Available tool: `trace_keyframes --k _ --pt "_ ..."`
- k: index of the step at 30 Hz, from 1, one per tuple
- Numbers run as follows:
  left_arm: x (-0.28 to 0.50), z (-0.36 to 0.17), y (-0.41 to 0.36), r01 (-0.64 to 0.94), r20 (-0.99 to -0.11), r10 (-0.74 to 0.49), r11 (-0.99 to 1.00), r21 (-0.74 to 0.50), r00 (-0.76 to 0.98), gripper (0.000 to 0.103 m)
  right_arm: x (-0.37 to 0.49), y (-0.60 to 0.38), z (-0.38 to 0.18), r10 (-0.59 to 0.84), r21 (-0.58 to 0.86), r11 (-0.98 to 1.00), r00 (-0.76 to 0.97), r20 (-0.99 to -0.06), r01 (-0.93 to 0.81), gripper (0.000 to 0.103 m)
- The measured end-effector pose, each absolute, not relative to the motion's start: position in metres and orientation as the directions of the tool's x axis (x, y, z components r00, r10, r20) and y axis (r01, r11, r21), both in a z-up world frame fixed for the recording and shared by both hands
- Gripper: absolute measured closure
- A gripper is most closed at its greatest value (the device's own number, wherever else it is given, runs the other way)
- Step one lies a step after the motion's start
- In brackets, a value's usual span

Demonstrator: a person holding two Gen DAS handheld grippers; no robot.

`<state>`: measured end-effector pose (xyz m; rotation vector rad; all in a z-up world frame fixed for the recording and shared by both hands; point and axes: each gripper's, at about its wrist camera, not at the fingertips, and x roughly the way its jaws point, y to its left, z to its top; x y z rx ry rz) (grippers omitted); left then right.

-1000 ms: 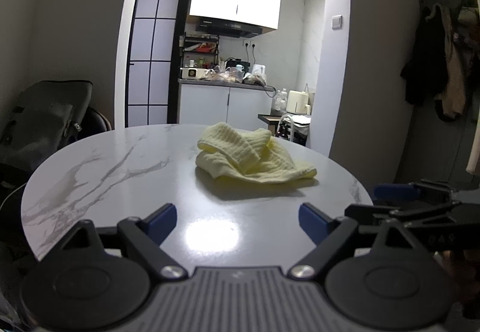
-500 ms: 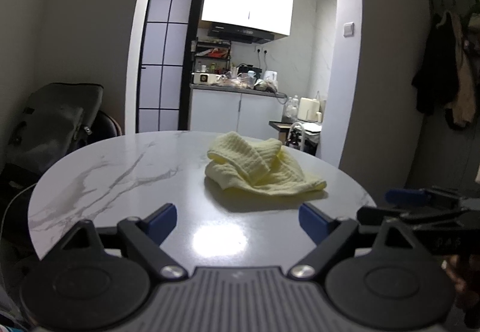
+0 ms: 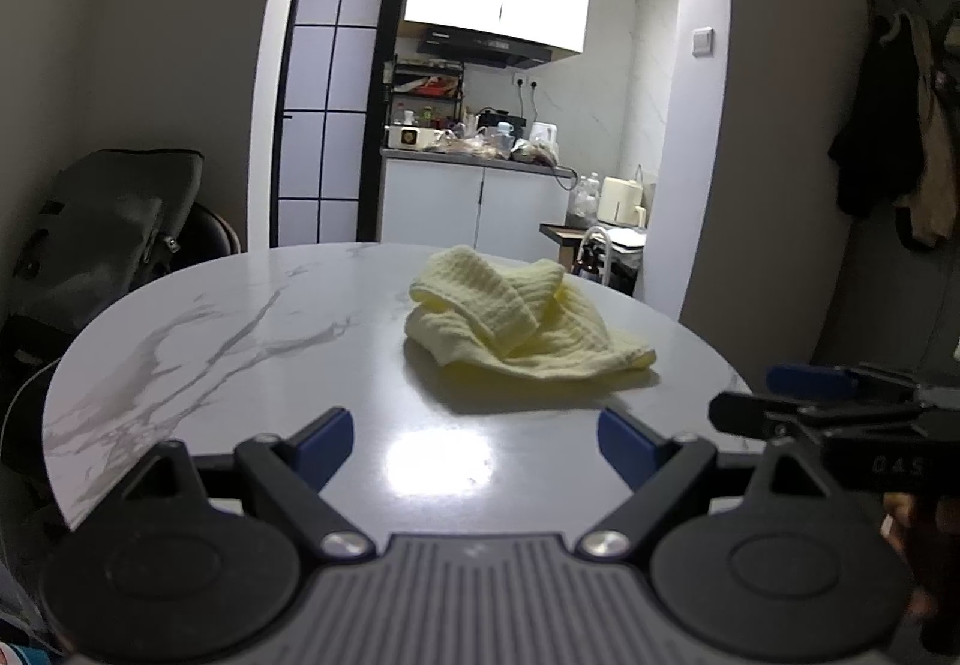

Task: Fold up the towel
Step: 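Close the right gripper on an edge of the yellow towel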

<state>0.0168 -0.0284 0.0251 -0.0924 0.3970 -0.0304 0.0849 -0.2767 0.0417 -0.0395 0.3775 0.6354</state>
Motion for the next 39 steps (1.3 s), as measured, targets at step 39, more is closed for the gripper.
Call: trace_keyframes --k 39 --pt "0.072 0.018 -0.041 0.067 -0.417 -0.077 0.997 -0.04 0.906 0.043 0.176 -0.24 0.043 0.604 0.168 0.768 0.613 -0.509 -0.618 0.057"
